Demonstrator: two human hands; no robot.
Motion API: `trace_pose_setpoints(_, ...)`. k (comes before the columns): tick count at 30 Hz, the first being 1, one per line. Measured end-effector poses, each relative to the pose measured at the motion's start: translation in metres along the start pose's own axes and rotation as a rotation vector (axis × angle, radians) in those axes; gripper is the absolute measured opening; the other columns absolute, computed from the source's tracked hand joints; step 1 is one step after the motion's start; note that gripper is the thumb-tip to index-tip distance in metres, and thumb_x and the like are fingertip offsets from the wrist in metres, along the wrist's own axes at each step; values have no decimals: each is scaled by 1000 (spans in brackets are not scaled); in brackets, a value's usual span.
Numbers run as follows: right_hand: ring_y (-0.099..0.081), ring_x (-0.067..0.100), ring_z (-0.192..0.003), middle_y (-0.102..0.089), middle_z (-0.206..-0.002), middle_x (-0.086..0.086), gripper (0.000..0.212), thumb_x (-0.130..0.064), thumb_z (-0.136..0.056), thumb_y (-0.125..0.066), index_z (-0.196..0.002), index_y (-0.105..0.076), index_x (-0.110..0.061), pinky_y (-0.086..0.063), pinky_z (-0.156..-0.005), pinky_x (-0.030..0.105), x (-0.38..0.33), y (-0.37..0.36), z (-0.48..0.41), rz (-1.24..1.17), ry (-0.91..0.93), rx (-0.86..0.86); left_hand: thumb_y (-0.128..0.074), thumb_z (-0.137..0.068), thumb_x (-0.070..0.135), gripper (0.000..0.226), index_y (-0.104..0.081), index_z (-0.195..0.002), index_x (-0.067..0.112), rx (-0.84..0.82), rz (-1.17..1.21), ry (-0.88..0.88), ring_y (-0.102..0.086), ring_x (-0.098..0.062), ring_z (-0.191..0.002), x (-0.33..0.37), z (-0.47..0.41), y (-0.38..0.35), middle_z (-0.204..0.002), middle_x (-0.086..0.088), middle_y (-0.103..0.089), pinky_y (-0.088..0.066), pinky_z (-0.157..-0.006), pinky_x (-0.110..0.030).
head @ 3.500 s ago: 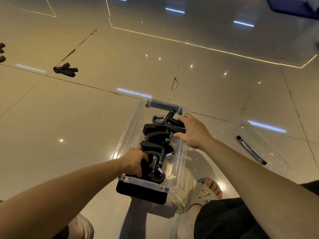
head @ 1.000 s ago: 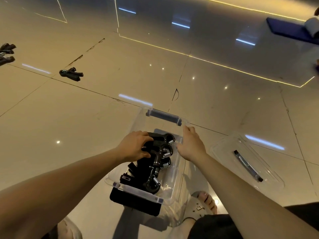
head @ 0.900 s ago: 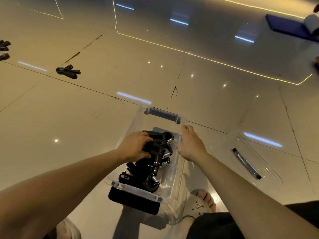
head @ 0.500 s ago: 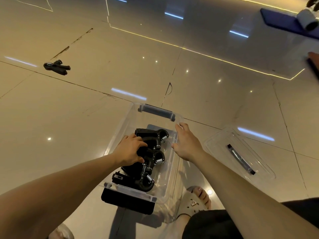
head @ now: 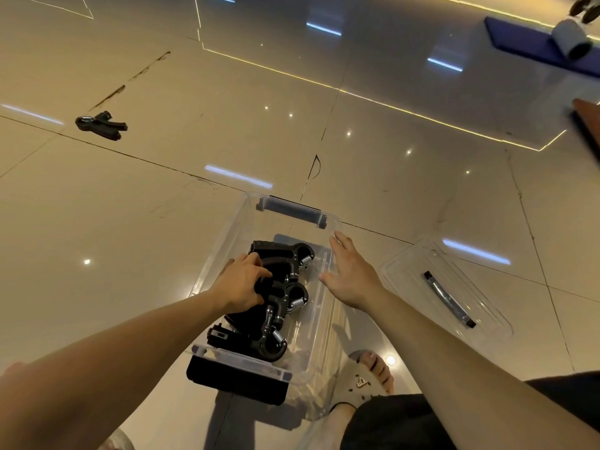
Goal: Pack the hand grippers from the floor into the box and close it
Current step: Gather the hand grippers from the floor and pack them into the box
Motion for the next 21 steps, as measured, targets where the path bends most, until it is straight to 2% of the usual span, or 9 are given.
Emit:
trace_pose_setpoints(6, -14, 16, -154, 6, -169, -10, 89, -39, -96, -63, -162, -5, -19, -27, -120, 39, 5, 0, 2, -15, -6, -20, -75, -79, 46, 57, -61, -132, 32, 4, 9, 5, -40, -17, -116, 3, 2, 3, -122, 6, -45, -36, -107, -38)
trace_pose_setpoints(11, -15, 20, -154, 5, -169, -9, 89, -39, -96, -63, -162, -6, -20, -26, -121, 40, 3, 0, 2, 16, -55, -31, -80, -76, 49, 83, -47, -148, 25, 10, 129, 25, -38, -19, -129, 9, 11, 19, -138, 2, -45, -36, -111, -37)
trace_pose_setpoints(13, -19, 23, -153, -2, -170, -5, 87, -42, -96, -63, -161, -12, -16, -27, -119, 41, -1, 5, 1, 41, -93, -20, -81, -75, 47, 82, -49, -147, 25, 57, 207, 18, -39, -18, -129, 13, 18, 37, -136, 3, -46, -36, -111, -35)
trace_pose_setpoints(17, -41, 26, -137, -35, -158, 2, 70, -45, -94, -64, -150, -37, -13, -42, -106, 42, -30, 30, 3, 18, -138, 127, -82, -77, 41, 67, -58, -138, 25, 197, 333, 15, -43, -13, -121, 13, 37, 88, -128, 5, -50, -38, -107, -33)
trace_pose_setpoints(21, -45, 24, -133, -43, -150, 1, 64, -42, -93, -65, -146, -43, -12, -44, -102, 40, -90, 45, 13, -48, -58, 220, -83, -75, 46, 53, -66, -122, 29, 284, 415, 46, -48, -12, -117, -10, 66, 139, -124, 7, -52, -45, -100, -34)
Point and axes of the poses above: each hand's wrist, its own z-axis away from the middle knuckle, its own y-axis out of the back of the hand, x = y × z, the point moved 10 cm from there along -z, towards the middle knuckle
